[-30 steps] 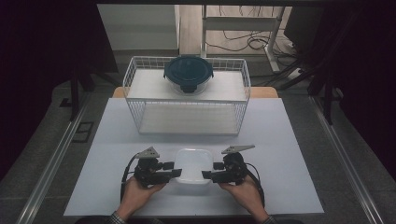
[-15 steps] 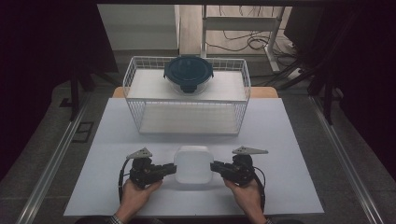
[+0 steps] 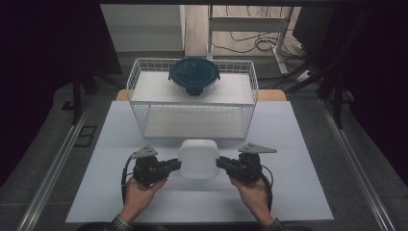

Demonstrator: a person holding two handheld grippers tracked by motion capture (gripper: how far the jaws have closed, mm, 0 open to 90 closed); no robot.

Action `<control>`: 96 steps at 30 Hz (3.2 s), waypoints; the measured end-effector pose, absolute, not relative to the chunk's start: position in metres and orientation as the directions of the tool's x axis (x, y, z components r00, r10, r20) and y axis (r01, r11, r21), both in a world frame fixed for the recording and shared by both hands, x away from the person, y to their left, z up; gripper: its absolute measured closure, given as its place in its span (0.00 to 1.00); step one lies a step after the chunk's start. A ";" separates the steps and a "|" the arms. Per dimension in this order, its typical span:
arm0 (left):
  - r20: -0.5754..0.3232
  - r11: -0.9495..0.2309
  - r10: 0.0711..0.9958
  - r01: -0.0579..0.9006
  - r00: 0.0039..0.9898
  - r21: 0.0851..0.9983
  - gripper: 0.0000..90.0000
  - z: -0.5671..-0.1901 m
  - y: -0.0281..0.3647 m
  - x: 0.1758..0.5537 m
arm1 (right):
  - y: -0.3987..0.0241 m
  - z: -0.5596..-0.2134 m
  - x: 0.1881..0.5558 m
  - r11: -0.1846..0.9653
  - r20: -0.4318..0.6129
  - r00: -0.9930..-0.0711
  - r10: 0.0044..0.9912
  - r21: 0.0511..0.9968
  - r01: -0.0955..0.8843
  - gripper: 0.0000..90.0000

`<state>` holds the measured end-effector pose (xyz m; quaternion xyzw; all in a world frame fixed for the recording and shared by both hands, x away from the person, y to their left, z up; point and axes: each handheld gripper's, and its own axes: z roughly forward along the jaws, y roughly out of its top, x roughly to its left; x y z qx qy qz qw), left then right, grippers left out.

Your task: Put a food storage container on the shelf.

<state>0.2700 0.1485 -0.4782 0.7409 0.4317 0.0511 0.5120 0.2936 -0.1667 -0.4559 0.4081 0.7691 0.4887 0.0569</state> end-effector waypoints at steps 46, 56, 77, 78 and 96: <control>-0.229 -0.070 0.742 0.414 0.629 0.908 0.88 -0.314 0.162 0.309 | -0.153 -0.303 0.352 0.134 0.242 -0.739 0.628 0.902 0.409 0.87; -0.225 -0.059 0.745 0.398 0.628 0.916 0.88 -0.276 0.170 0.330 | -0.144 -0.263 0.368 0.130 0.222 -0.733 0.643 0.912 0.390 0.87; -0.284 -0.026 0.758 0.461 0.588 0.887 0.85 -0.255 0.176 0.390 | -0.125 -0.229 0.424 0.121 0.241 -0.677 0.695 0.890 0.440 0.85; -0.283 -0.025 0.763 0.464 0.581 0.885 0.84 -0.257 0.175 0.393 | -0.124 -0.229 0.428 0.124 0.244 -0.674 0.698 0.885 0.449 0.85; -0.312 -0.007 0.781 0.507 0.541 0.862 0.68 -0.255 0.166 0.421 | -0.111 -0.238 0.458 0.102 0.257 -0.623 0.739 0.871 0.481 0.64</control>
